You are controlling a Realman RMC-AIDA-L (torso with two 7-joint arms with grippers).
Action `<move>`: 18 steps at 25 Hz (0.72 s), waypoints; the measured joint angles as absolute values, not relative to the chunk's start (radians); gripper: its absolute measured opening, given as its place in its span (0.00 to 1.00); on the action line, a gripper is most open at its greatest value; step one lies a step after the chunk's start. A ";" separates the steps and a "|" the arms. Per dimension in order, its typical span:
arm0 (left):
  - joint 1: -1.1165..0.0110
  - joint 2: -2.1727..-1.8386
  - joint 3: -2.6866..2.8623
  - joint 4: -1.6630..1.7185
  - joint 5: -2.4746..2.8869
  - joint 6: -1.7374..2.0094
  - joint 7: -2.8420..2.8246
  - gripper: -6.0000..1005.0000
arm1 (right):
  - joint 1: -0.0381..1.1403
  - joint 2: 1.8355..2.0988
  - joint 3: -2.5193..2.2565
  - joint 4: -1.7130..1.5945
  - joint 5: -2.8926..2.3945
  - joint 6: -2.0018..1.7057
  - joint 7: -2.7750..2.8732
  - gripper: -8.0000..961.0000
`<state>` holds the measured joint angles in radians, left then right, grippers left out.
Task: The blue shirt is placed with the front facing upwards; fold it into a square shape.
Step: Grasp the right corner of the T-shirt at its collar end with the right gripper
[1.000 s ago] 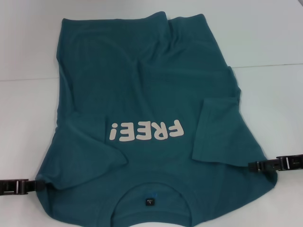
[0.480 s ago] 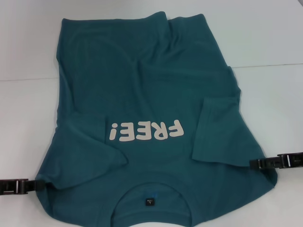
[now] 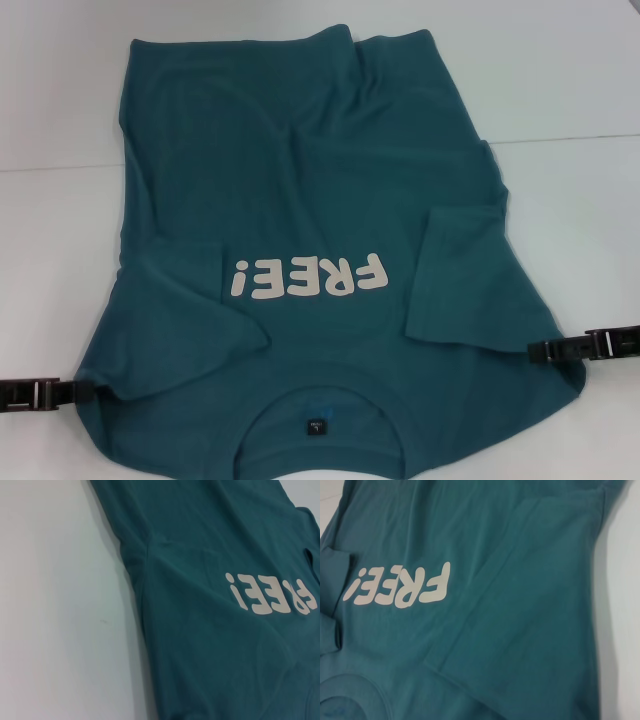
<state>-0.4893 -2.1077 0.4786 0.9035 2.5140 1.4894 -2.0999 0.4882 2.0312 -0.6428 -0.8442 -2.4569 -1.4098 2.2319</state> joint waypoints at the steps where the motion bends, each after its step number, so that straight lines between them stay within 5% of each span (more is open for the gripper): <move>1: -0.489 -2.108 0.479 0.903 2.514 1.489 -2.100 0.01 | 0.488 2.031 -0.643 -0.844 -2.457 -1.410 2.232 0.95; 18: -0.491 -2.108 0.479 0.903 2.514 1.488 -2.100 0.01 | 0.488 2.034 -0.644 -0.844 -2.458 -1.446 2.231 0.95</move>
<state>-0.4908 -2.1077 0.4786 0.9034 2.5140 1.4879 -2.0999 0.4877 2.0341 -0.6443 -0.8439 -2.4581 -1.4456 2.2308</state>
